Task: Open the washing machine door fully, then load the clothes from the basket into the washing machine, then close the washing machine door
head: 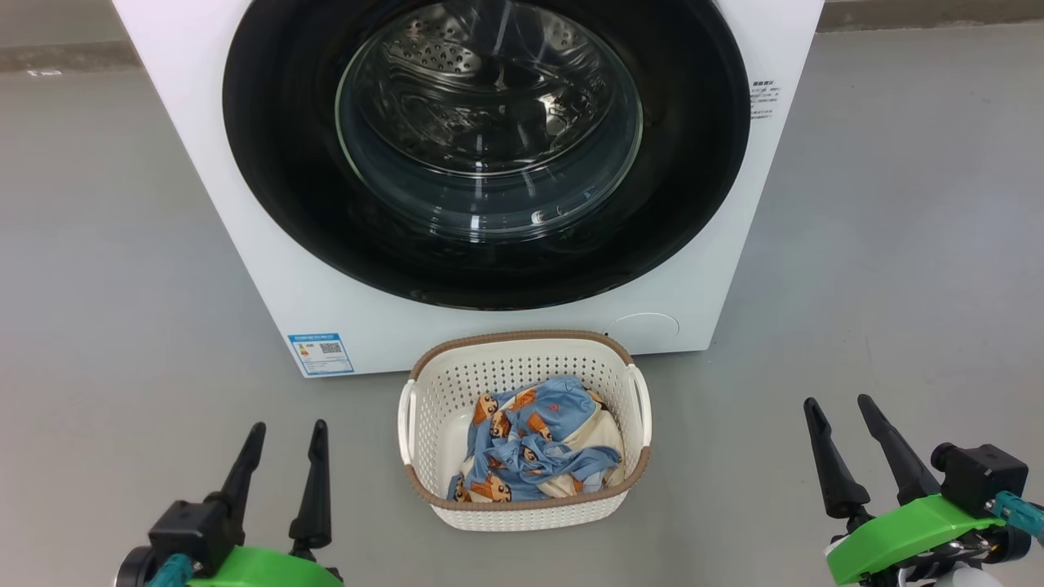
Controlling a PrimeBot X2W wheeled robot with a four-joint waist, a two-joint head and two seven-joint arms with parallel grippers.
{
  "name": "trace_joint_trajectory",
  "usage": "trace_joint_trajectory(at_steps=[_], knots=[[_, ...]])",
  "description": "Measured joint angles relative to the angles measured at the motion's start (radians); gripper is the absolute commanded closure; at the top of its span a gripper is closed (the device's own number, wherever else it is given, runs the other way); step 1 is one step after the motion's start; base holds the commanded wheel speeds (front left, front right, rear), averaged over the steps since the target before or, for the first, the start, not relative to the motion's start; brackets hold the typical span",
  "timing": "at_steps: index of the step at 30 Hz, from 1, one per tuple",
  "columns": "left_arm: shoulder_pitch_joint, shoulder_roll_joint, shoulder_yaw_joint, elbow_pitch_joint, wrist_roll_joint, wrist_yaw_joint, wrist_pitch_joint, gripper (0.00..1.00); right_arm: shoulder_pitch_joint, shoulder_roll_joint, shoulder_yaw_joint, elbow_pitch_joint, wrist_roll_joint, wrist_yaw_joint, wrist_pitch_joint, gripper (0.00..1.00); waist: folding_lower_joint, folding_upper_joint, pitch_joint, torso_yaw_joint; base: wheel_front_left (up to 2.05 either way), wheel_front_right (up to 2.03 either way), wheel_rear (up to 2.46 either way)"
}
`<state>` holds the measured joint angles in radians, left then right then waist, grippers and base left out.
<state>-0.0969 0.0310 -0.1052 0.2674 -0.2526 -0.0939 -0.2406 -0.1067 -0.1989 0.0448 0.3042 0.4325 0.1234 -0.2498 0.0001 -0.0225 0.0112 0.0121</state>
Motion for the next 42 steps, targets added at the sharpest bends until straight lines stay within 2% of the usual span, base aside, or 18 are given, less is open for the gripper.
trace_joint_trajectory(at_steps=[7, 42], knots=[[-0.013, 0.001, -0.012, 0.010, 0.041, -0.008, -0.009, 0.00, -0.002, 0.003, -0.015, 0.017, -0.060, 0.000, 0.000, 0.00, 0.0000, 0.0000, -0.001, -0.001, 0.00, 0.00, 0.00], [-0.015, 0.001, 0.003, 0.025, 0.040, -0.008, -0.009, 0.00, -0.003, 0.004, -0.025, 0.012, -0.060, 0.000, 0.000, 0.00, 0.0000, 0.0000, 0.005, -0.002, 0.01, 0.01, -0.01]])
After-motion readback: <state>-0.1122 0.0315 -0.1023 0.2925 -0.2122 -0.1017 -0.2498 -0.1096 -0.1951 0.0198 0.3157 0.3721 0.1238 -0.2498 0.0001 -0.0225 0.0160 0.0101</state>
